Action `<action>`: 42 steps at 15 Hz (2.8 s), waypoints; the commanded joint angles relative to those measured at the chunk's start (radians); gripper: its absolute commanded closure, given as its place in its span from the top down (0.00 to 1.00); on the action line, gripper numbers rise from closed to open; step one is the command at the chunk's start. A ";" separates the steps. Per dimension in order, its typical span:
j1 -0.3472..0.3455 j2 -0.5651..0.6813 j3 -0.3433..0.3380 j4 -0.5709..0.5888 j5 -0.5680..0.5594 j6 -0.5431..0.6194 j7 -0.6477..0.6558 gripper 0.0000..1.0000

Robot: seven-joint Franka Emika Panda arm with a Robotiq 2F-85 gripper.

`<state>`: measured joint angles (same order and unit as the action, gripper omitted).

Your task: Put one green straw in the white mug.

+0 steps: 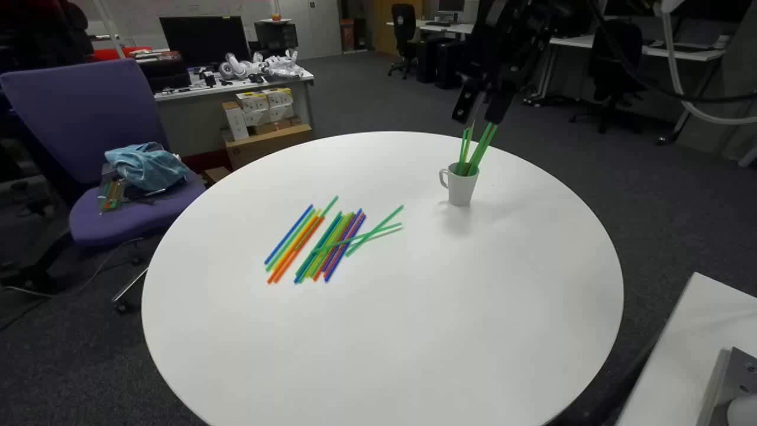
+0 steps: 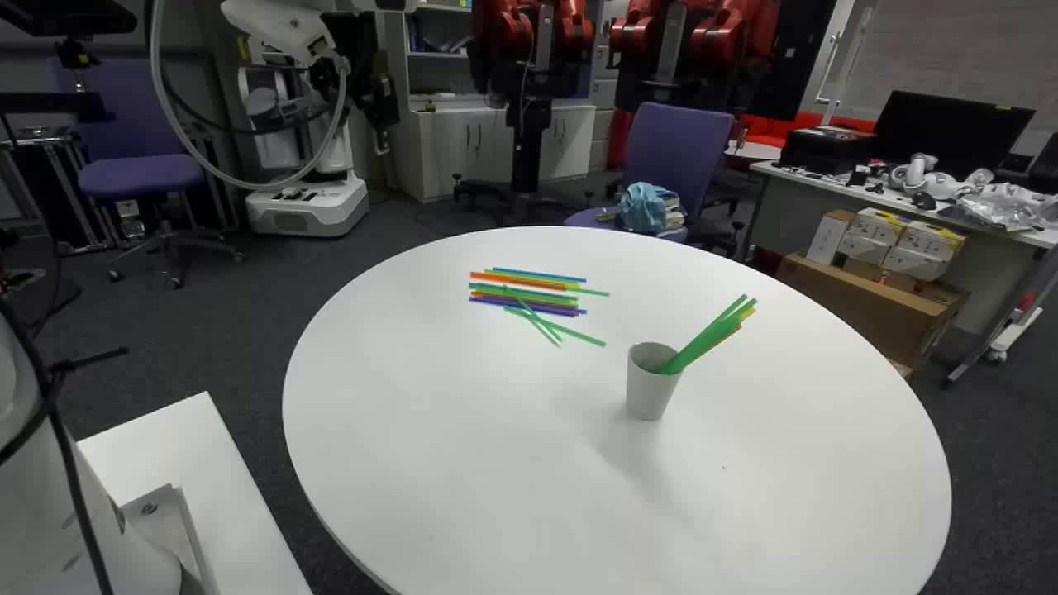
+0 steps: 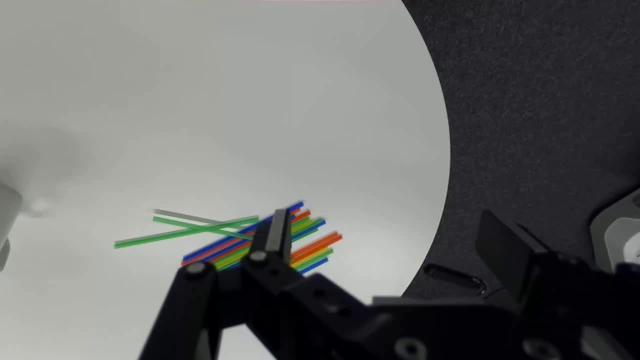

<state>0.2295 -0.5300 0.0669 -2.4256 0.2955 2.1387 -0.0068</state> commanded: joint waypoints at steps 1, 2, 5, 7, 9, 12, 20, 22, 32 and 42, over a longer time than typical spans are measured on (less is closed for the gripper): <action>-0.014 0.001 0.012 0.003 0.007 -0.005 -0.005 1.00; -0.014 0.001 0.012 0.004 0.007 -0.005 -0.005 1.00; -0.014 0.001 0.012 0.004 0.007 -0.005 -0.005 1.00; -0.014 0.001 0.012 0.004 0.007 -0.005 -0.005 1.00; -0.014 0.001 0.012 0.004 0.007 -0.005 -0.005 1.00; -0.014 0.001 0.012 0.004 0.007 -0.005 -0.005 1.00; -0.106 0.149 0.038 0.100 -0.055 0.051 0.175 1.00; -0.155 0.219 0.045 0.139 -0.103 0.100 0.261 1.00; -0.246 0.451 0.041 0.305 -0.441 0.254 0.891 1.00; -0.224 0.459 0.021 0.304 -0.532 0.241 1.029 1.00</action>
<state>-0.0035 -0.0707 0.0969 -2.1225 -0.2367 2.3809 1.0231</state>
